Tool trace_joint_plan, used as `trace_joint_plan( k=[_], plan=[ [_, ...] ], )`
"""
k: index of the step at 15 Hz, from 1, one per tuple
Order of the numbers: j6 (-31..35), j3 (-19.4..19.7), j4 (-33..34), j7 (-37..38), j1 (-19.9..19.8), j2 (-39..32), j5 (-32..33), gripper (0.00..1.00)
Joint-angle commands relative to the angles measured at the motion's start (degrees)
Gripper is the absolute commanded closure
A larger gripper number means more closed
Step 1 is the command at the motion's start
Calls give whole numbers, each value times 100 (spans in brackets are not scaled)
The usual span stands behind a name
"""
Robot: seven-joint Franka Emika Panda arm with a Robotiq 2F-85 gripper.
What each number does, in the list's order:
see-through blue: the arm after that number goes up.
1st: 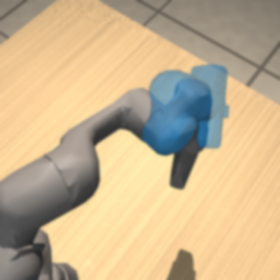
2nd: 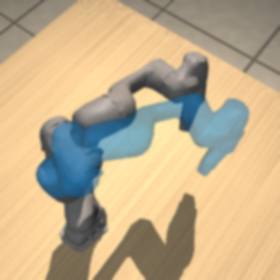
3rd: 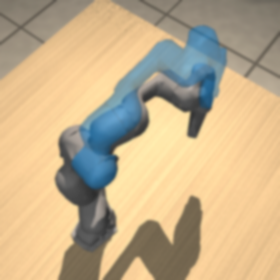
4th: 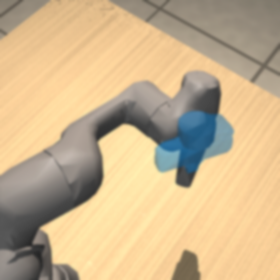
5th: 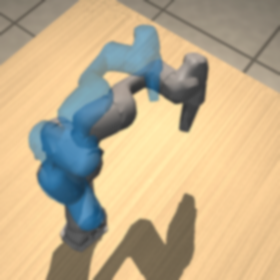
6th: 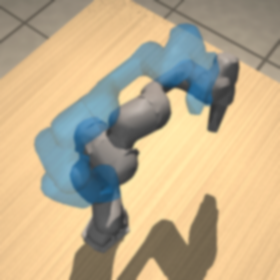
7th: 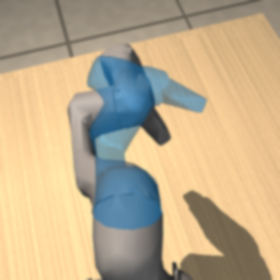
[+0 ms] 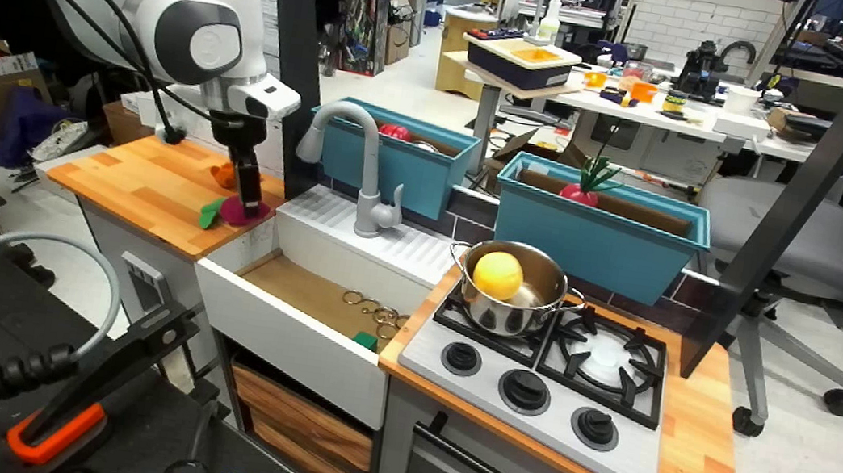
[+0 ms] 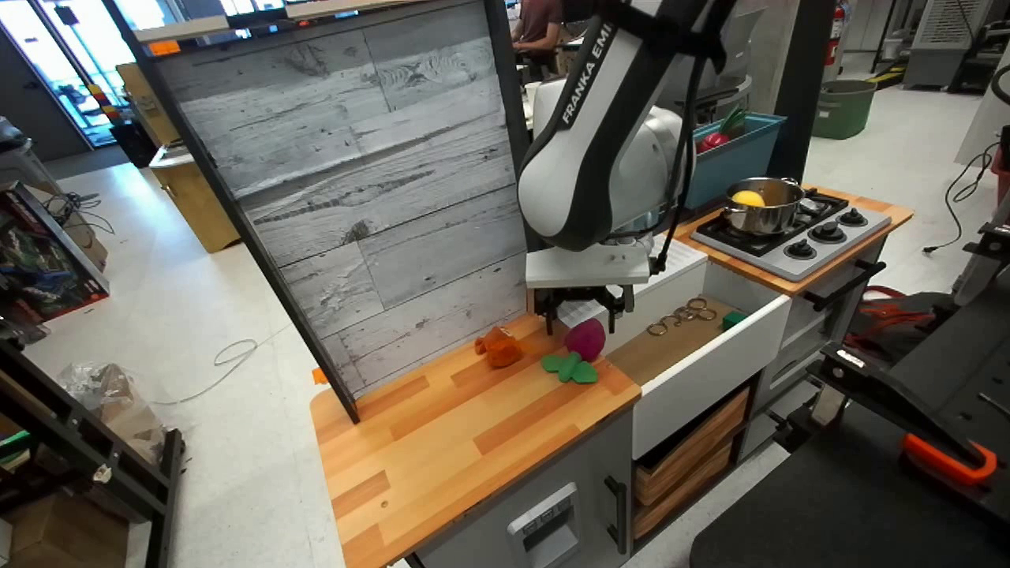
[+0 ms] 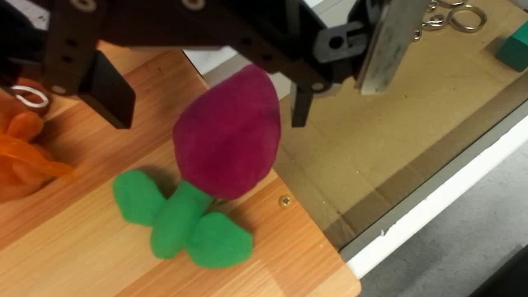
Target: Put the purple toy vegetable inside the sink
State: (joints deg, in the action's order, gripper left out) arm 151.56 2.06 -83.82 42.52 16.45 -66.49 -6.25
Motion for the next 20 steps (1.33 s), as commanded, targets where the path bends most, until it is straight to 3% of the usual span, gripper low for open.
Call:
trace_joint_plan(
  k=[1,6,9,11,12,20],
  plan=[
    [-480,46,830,207,1,-490,-146,34],
    [-967,2,1309,425,-61,-763,-124,73],
    [-835,-136,1016,311,-166,-465,-166,95],
    [-674,-247,666,219,-283,-182,-171,100],
    [-656,-270,525,245,-330,-83,-180,96],
    [-919,-48,-500,319,-613,217,-264,96]
  ],
)
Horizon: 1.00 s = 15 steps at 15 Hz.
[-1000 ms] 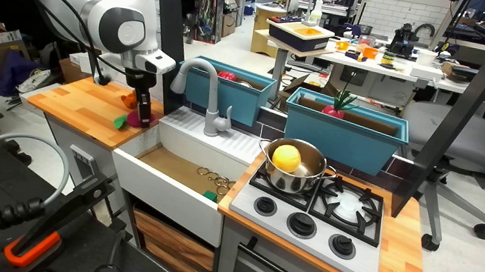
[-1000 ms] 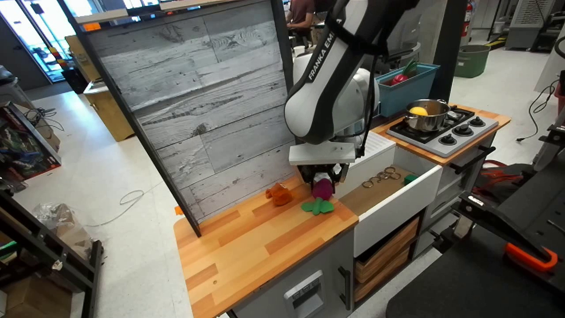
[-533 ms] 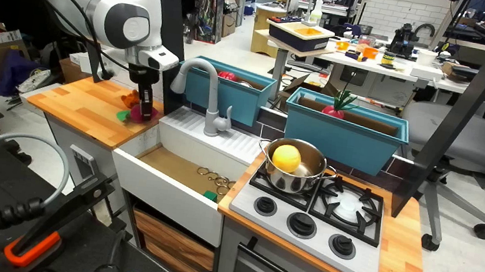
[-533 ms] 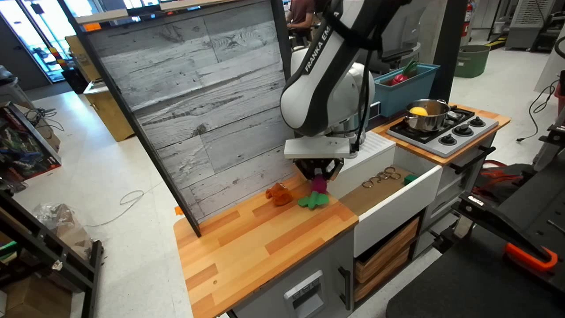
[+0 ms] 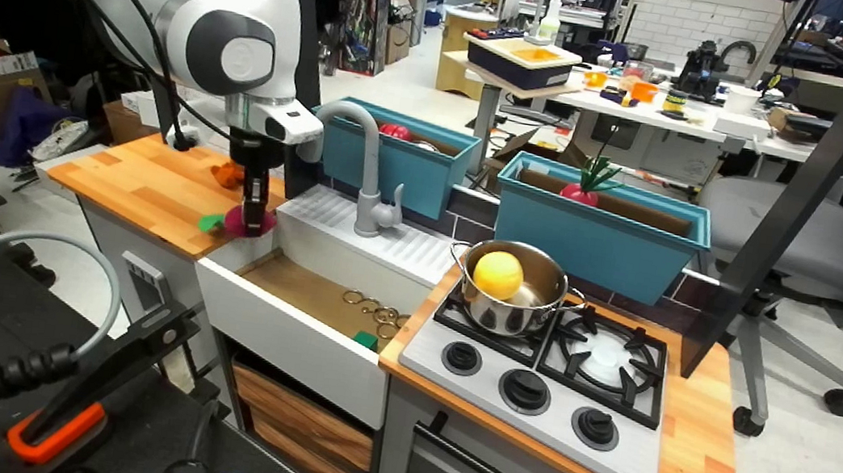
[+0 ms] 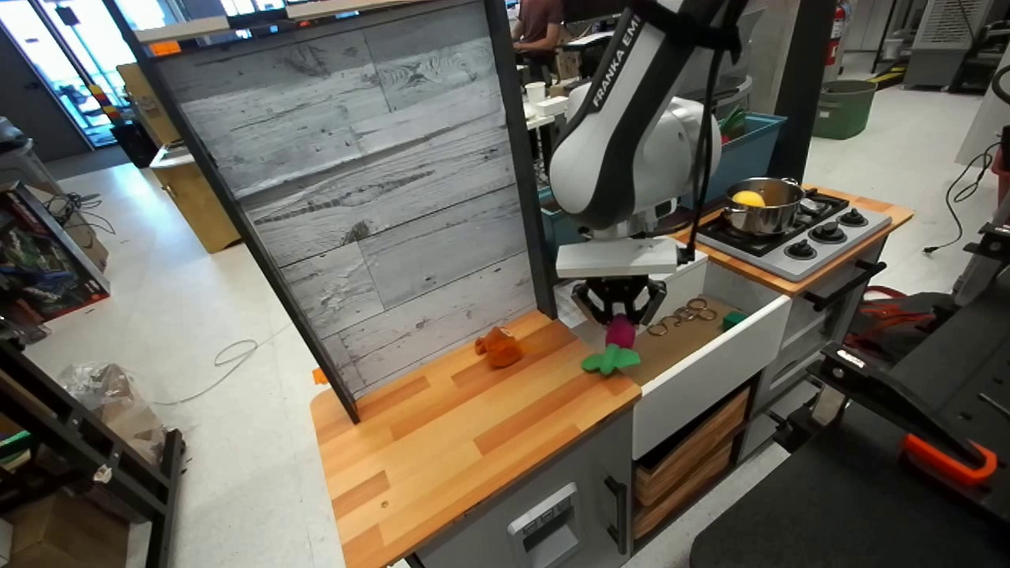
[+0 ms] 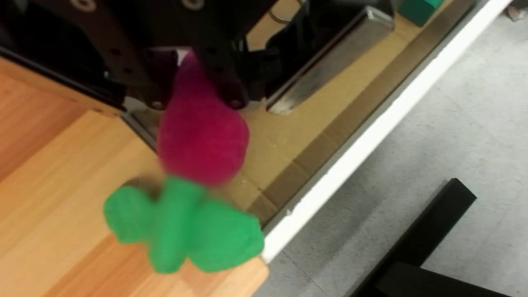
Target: Put the purple toy vegetable inside the sink
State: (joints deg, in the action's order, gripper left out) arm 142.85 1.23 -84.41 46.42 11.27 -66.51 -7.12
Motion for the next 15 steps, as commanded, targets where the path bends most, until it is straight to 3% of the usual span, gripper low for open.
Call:
trace_joint_plan(
  k=[1,7,15],
  plan=[
    [-52,70,-483,-45,-126,208,-181,96],
    [308,286,-454,69,-335,108,-267,96],
    [626,880,-174,462,-247,-325,-134,96]
  ],
)
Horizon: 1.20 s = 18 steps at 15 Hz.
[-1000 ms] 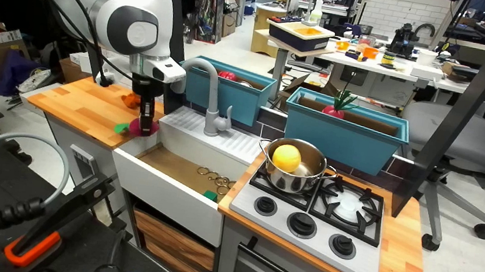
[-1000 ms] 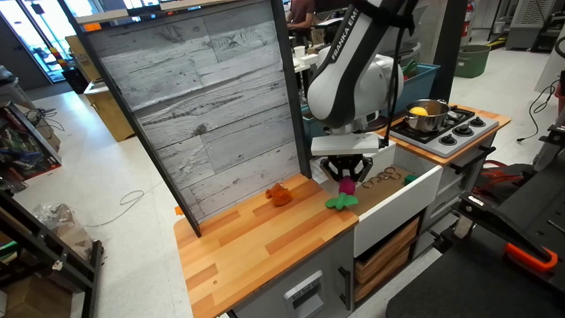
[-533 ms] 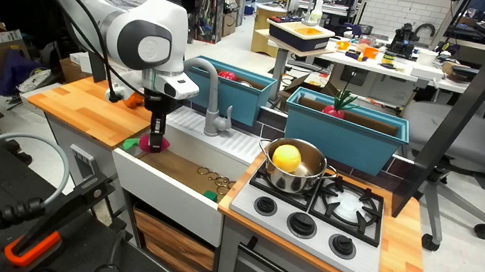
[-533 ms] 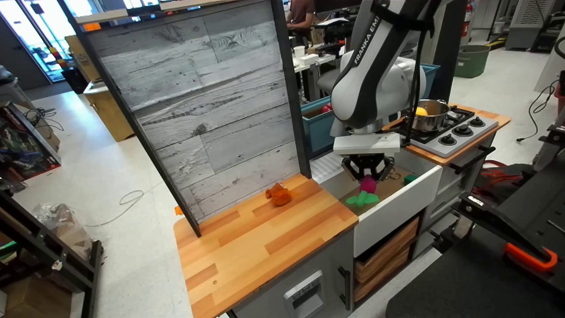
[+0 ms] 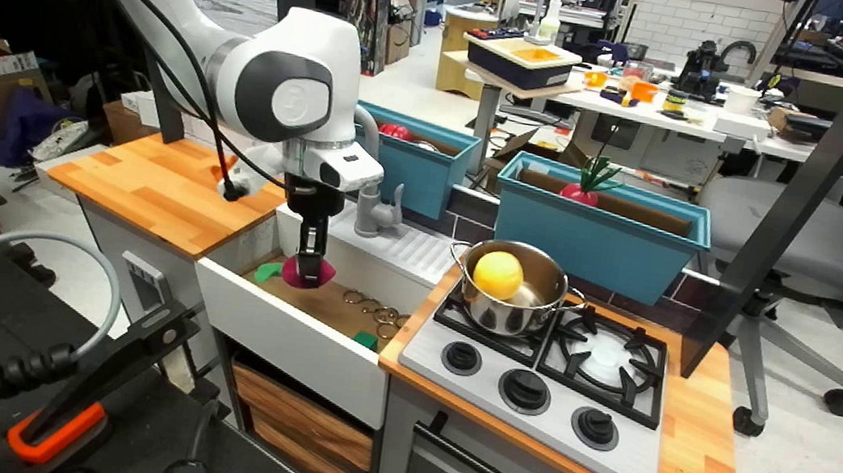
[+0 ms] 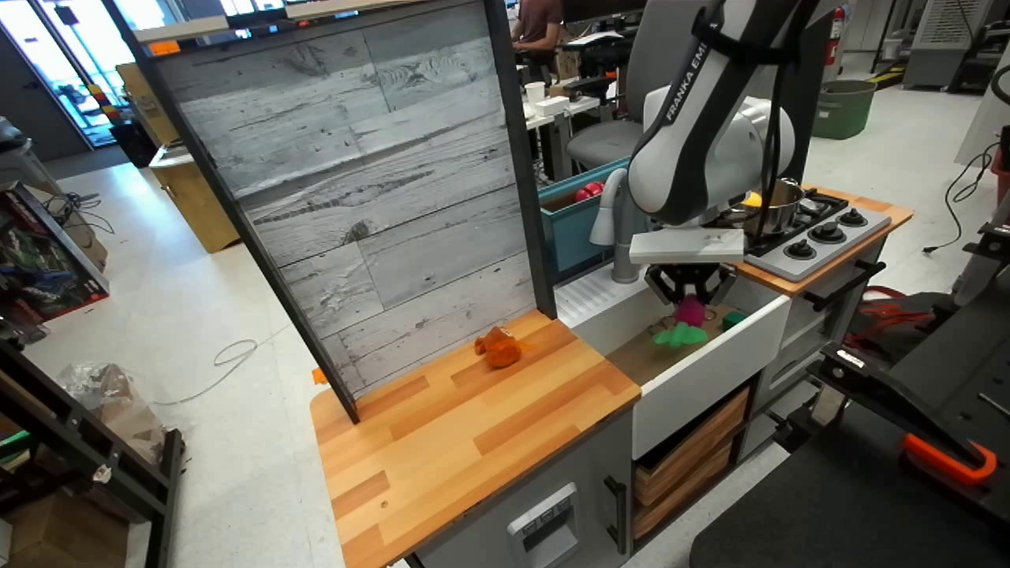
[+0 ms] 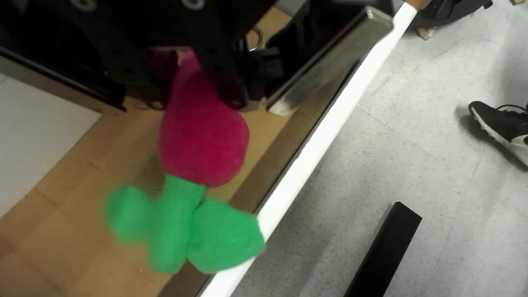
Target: Put the purple toy vegetable inside the sink
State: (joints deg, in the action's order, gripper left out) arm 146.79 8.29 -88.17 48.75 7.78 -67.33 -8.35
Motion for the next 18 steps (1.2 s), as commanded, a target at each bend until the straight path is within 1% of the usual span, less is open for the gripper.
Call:
trace_joint_plan(
  k=[1,5,10,14,15,16,17,18],
  plan=[
    [266,219,269,299,117,-324,-14,96],
    [205,261,696,555,89,-732,-21,96],
    [-49,253,1285,766,11,-1224,-11,96],
    [-216,311,1791,996,30,-1591,37,96],
    [-253,311,1887,1033,33,-1657,52,94],
    [-323,306,1972,1051,34,-1698,68,61],
    [-375,300,2047,1072,28,-1732,78,60],
    [-424,312,2095,1074,39,-1754,105,53]
  ],
)
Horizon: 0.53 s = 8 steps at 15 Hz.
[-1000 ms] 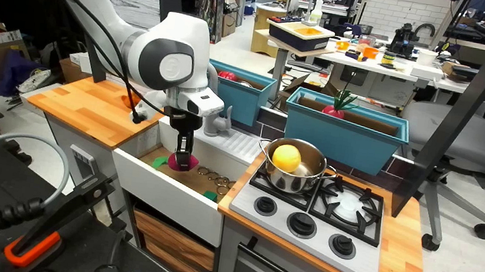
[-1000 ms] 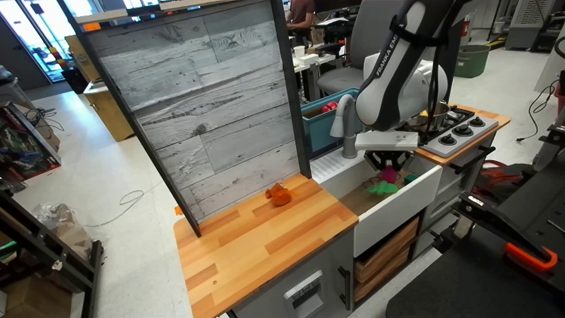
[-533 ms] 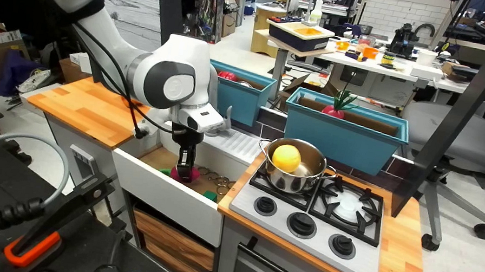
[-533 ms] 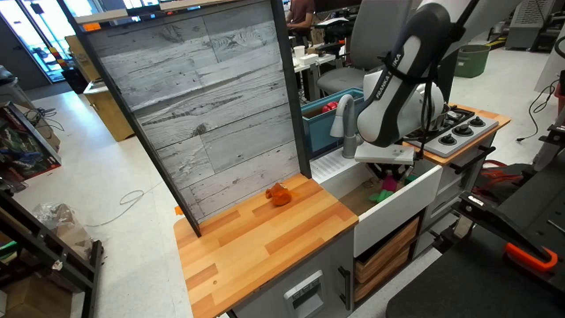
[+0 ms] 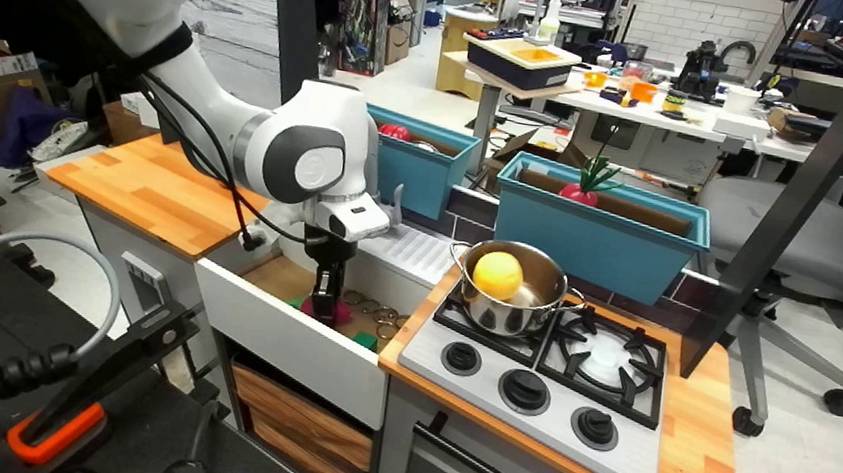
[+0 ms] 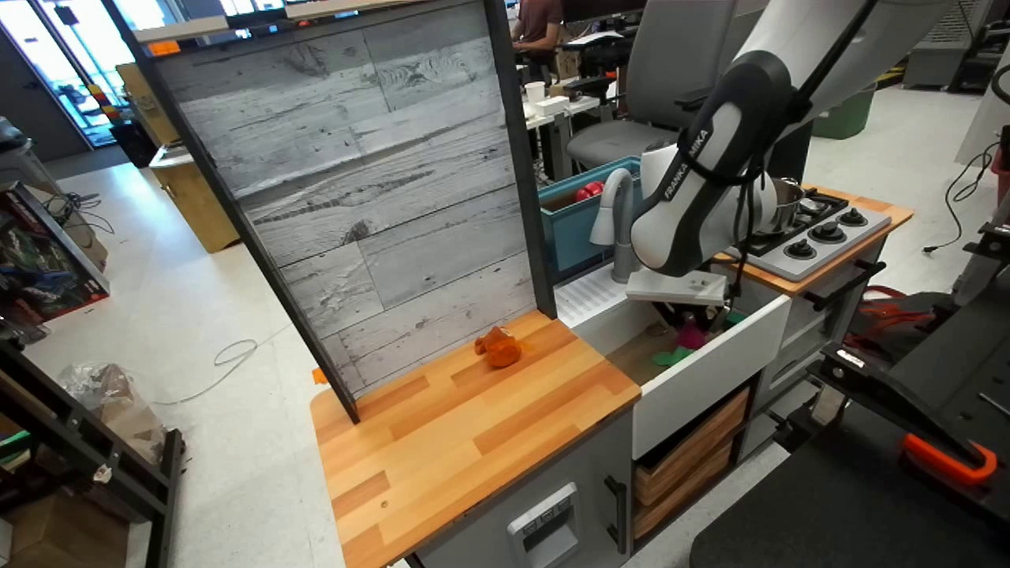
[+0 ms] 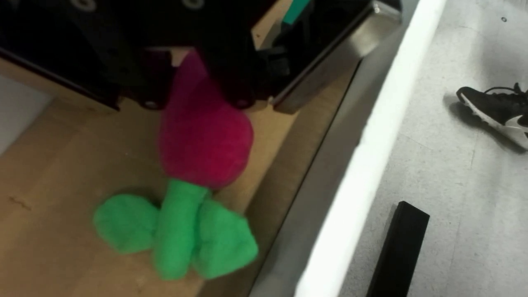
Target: Put the purple toy vegetable inside the sink
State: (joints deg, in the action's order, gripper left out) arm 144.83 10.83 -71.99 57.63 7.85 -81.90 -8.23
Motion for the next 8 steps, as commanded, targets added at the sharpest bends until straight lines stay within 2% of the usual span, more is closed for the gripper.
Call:
trace_joint_plan(
  k=[1,3,7,8],
  plan=[
    [-246,59,477,174,42,-294,113,46],
    [-260,51,421,107,54,-253,150,31],
    [-38,-25,-163,-189,132,138,92,2],
    [-112,-48,-375,-276,169,303,98,0]
  ],
)
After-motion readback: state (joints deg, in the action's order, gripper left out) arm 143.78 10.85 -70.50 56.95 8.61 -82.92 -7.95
